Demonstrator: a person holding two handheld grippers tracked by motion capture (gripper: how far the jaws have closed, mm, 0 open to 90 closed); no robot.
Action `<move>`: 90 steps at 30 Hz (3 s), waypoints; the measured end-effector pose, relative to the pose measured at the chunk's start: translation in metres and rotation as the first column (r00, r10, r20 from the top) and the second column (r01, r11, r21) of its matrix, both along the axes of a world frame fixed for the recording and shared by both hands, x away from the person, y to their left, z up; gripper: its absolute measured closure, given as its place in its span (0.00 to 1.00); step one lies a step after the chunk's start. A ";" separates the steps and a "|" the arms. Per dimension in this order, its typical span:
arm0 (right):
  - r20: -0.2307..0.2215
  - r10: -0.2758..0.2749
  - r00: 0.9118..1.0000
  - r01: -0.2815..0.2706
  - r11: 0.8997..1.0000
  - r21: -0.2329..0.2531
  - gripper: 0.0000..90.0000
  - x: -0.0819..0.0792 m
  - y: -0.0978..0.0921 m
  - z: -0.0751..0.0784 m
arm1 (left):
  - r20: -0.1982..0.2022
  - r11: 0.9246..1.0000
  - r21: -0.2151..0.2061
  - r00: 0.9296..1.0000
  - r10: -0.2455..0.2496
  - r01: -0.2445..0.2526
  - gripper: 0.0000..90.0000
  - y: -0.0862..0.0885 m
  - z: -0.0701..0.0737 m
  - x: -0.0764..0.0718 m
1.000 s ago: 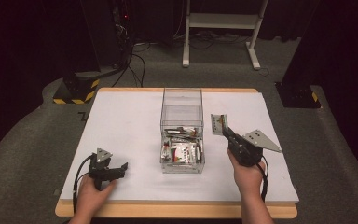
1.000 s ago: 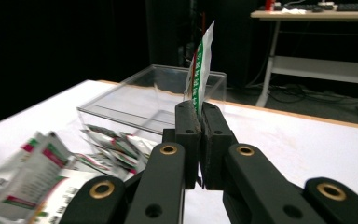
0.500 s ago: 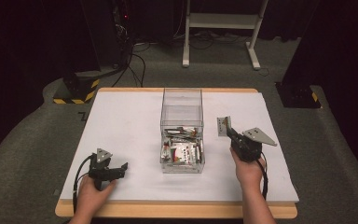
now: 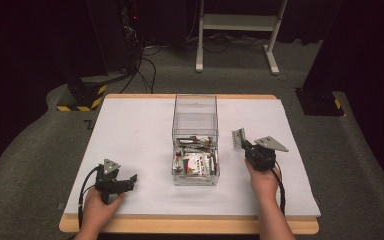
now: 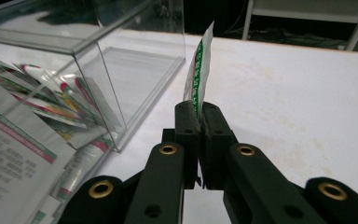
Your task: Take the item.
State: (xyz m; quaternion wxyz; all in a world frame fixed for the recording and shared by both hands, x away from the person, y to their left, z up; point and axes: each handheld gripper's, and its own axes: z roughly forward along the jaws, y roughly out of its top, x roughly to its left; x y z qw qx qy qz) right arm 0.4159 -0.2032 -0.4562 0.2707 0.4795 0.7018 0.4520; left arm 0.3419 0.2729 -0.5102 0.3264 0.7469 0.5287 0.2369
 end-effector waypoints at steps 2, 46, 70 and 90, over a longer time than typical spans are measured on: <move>-0.006 -0.003 1.000 0.003 1.000 -0.004 0.98 0.001 0.000 -0.002 | 0.000 1.000 0.000 1.000 0.000 0.000 0.15 0.000 0.000 0.000; -0.037 -0.152 0.988 0.151 0.988 -0.034 0.70 0.010 -0.024 -0.012 | -0.001 1.000 0.001 1.000 -0.001 0.001 0.15 0.000 0.000 0.000; -0.056 -0.062 0.996 0.056 0.993 -0.104 0.51 -0.013 0.005 -0.016 | -0.002 1.000 0.001 1.000 0.000 0.000 0.15 0.000 0.000 0.000; -0.227 0.077 0.971 -0.117 0.979 -0.167 0.37 -0.046 0.043 -0.046 | -0.003 1.000 0.006 1.000 -0.004 0.004 0.15 0.001 0.000 0.000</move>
